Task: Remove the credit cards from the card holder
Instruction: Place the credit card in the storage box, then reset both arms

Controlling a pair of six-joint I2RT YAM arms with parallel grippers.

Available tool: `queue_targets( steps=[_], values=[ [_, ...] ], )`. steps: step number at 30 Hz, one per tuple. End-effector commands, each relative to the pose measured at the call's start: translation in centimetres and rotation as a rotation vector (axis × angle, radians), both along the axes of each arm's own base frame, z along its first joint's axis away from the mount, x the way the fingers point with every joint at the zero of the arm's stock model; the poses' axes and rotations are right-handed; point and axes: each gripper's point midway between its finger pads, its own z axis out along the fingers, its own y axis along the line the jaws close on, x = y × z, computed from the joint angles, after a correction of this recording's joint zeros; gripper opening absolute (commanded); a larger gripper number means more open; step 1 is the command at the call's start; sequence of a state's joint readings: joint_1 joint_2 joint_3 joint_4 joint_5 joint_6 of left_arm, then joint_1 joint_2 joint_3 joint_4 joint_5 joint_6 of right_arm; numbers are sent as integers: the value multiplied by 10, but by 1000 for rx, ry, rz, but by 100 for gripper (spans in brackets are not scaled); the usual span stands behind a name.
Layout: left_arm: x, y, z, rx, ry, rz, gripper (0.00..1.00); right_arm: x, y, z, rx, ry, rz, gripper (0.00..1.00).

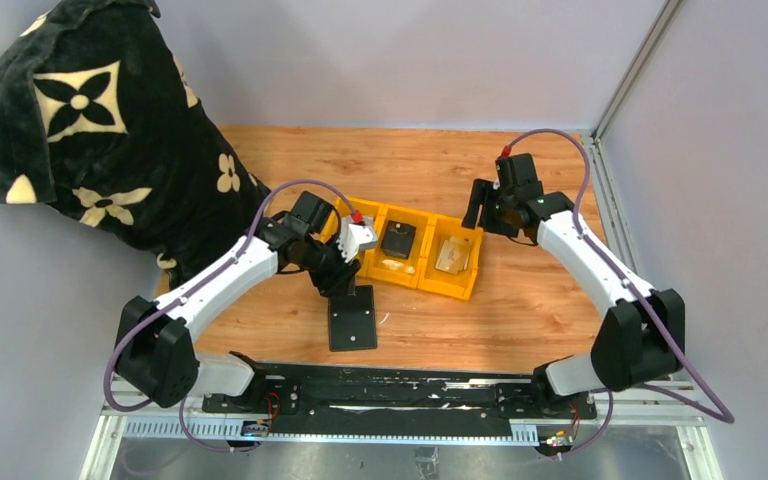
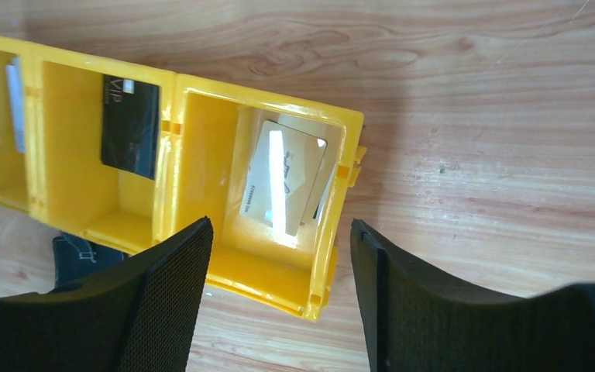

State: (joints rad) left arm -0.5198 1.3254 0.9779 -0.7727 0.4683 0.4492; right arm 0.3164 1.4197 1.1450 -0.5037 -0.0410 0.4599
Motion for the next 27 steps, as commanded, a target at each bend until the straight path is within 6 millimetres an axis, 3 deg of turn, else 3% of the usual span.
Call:
queue_targets(
  steps=[1,3,5,9,10,13,15,17,20,27],
  values=[
    [25,6,27,24,-160,1,58,-10,-5,32,-24,-64,31,70],
    [39,15,43,-8,-200,72,71,-14,-9,41,-36,-107,39,75],
    [58,33,58,-58,-233,185,81,-16,-26,46,-96,-153,-1,77],
    [105,83,73,-128,-331,443,85,-20,-70,45,-253,-249,-131,80],
    [115,97,77,-141,-369,508,85,-19,-83,53,-289,-299,-189,80],
    [130,129,59,-136,-444,658,85,-27,-124,43,-416,-390,-343,82],
    [133,143,48,-145,-482,724,85,-28,-145,47,-490,-492,-433,83],
    [137,149,37,-169,-529,779,86,-37,-165,34,-552,-507,-519,85],
    [149,175,36,-253,-629,936,88,-40,-177,20,-525,-531,-600,86],
    [147,202,6,-309,-720,1102,90,-48,-198,-15,-559,-553,-637,87]
  ],
)
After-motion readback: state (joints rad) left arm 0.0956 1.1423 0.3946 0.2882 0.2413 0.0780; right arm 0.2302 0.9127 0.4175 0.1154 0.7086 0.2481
